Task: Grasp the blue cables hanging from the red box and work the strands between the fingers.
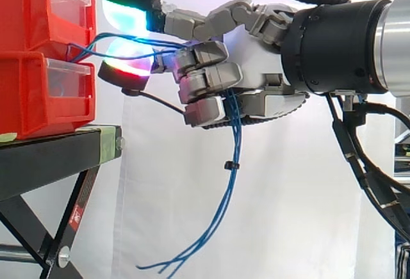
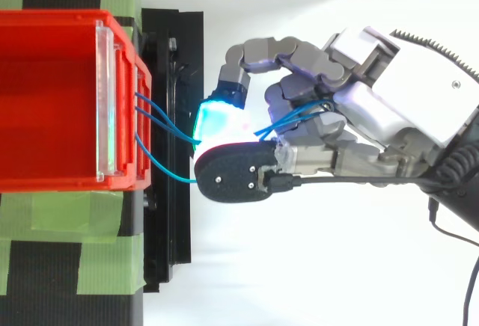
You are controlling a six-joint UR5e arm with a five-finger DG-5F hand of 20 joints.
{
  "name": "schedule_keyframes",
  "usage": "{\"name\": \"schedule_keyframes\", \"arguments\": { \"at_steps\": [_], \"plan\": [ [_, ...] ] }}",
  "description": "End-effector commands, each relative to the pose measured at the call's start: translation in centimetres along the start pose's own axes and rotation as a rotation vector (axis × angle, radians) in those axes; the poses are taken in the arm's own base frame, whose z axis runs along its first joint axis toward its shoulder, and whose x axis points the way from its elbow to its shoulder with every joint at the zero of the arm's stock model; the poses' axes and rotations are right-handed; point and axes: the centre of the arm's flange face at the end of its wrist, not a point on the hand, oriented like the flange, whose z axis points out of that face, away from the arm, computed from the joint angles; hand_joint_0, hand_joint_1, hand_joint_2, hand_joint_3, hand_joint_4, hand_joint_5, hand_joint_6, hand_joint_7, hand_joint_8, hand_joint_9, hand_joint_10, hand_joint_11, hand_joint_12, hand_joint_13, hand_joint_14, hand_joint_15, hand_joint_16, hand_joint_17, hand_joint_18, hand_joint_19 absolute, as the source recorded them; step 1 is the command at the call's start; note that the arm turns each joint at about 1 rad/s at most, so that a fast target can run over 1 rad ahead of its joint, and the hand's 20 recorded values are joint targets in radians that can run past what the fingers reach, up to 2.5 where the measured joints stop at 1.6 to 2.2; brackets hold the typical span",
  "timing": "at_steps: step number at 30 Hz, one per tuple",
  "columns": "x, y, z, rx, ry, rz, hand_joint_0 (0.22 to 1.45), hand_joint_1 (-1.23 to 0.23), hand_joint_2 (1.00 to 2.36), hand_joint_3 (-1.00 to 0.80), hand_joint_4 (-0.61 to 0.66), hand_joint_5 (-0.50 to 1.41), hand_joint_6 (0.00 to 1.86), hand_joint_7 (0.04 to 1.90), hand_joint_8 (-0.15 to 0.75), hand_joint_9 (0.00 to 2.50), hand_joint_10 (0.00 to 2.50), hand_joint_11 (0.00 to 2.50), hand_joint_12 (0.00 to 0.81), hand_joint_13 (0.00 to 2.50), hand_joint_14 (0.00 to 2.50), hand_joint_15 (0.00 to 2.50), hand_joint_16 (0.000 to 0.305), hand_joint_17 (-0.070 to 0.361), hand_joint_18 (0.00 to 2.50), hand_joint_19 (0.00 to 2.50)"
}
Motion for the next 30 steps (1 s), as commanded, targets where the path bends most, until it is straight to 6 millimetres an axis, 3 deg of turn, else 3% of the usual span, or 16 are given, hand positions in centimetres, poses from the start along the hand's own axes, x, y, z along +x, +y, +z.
{"name": "schedule_keyframes", "arguments": {
  "at_steps": [1,6,10,13,16,20,24,27,28,30],
  "plan": [
    [0.02,-0.03,-0.07,0.003,0.002,-0.005,0.75,-0.57,1.01,-0.78,0.25,0.18,0.39,1.40,0.350,0.91,2.50,1.99,0.431,1.02,2.50,1.29,0.063,0.142,1.39,1.65],
    [-0.11,-0.10,-0.06,0.007,0.001,-0.011,0.73,-0.55,1.01,-0.83,0.26,0.21,0.21,1.44,0.350,0.91,2.50,1.99,0.431,1.02,2.50,1.29,0.063,0.142,1.39,1.65],
    [-0.14,-0.13,-0.08,0.010,0.002,-0.015,0.80,-0.64,1.01,-0.65,0.24,0.21,0.17,1.47,0.350,0.91,2.50,1.99,0.431,1.02,2.50,1.29,0.063,0.142,1.39,1.65],
    [-0.06,-0.11,-0.13,0.009,0.003,-0.014,0.85,-0.68,1.01,-0.62,0.23,0.07,0.39,1.38,0.350,0.91,2.50,1.99,0.431,1.02,2.50,1.29,0.063,0.142,1.39,1.65],
    [-0.14,-0.13,-0.08,0.010,0.002,-0.015,0.85,-0.72,1.01,-0.72,0.24,-0.07,0.65,1.27,0.350,0.91,2.50,1.99,0.431,1.02,2.50,1.29,0.063,0.142,1.39,1.65],
    [-0.07,-0.12,-0.14,0.009,0.003,-0.015,0.84,-0.75,1.01,-0.82,0.24,-0.12,0.74,1.25,0.350,0.91,2.50,1.99,0.431,1.02,2.50,1.29,0.063,0.142,1.39,1.65],
    [-0.07,-0.12,-0.14,0.009,0.003,-0.015,0.90,-0.77,1.01,-0.80,0.24,-0.16,0.87,1.19,0.350,0.91,2.50,1.99,0.431,1.02,2.50,1.29,0.063,0.142,1.39,1.65],
    [-0.14,-0.13,-0.08,0.010,0.002,-0.015,1.03,-0.72,1.01,-0.62,0.26,-0.19,1.08,1.14,0.350,0.91,2.50,1.99,0.431,1.02,2.50,1.29,0.063,0.142,1.39,1.65],
    [-0.14,-0.13,-0.08,0.010,0.002,-0.014,1.09,-0.70,1.02,-0.48,0.25,-0.20,1.24,1.07,0.350,0.91,2.50,1.99,0.431,1.02,2.50,1.29,0.063,0.142,1.39,1.65],
    [-0.07,-0.12,-0.14,0.009,0.003,-0.014,1.16,-0.68,1.01,-0.37,0.24,-0.19,1.31,1.03,0.350,0.91,2.50,1.99,0.431,1.02,2.50,1.29,0.063,0.142,1.39,1.65]
  ]
}}
